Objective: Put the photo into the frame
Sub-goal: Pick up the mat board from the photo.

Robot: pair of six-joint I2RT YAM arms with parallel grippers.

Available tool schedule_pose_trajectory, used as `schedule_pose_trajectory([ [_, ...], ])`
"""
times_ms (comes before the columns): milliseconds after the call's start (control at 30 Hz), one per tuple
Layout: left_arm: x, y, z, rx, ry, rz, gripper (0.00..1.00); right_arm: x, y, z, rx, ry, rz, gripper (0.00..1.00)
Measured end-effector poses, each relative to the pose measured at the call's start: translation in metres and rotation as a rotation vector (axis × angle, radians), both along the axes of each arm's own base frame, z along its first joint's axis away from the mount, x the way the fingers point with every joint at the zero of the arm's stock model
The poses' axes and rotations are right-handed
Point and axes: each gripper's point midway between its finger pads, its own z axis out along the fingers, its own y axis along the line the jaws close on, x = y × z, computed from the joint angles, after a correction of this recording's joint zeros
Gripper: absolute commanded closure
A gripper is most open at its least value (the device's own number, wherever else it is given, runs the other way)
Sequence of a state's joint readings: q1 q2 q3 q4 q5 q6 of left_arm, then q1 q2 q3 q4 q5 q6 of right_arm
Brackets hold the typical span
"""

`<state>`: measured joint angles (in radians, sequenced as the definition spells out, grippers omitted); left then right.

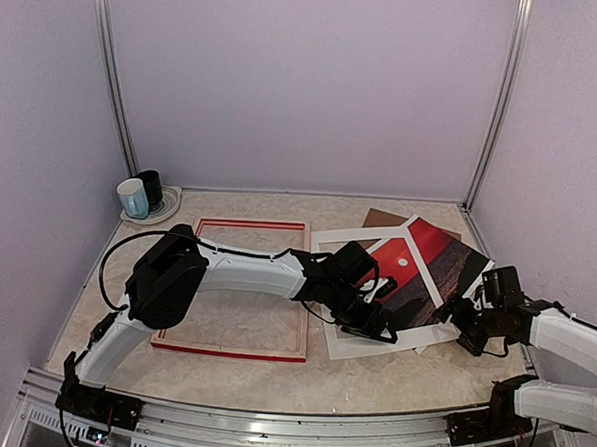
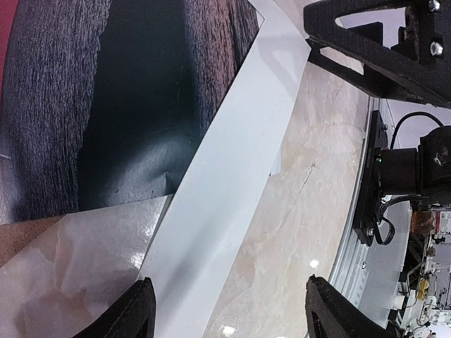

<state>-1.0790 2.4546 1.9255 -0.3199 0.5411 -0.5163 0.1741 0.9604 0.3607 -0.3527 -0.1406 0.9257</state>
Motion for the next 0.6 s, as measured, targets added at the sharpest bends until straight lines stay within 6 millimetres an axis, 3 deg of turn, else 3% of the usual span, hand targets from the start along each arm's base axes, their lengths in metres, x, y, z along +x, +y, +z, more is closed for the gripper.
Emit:
schedule_pose_trajectory([
  [333,0.0,-0.001,-0.001,-0.004,0.002,-0.003,0.28,0.013,0.002,0.046,0.032,-0.219,0.005,0.05],
  [600,0.0,-0.002,0.0,-0.007,0.003,-0.002,0.28,0.012,0.01,0.033,0.075,-0.241,0.038,0.18],
])
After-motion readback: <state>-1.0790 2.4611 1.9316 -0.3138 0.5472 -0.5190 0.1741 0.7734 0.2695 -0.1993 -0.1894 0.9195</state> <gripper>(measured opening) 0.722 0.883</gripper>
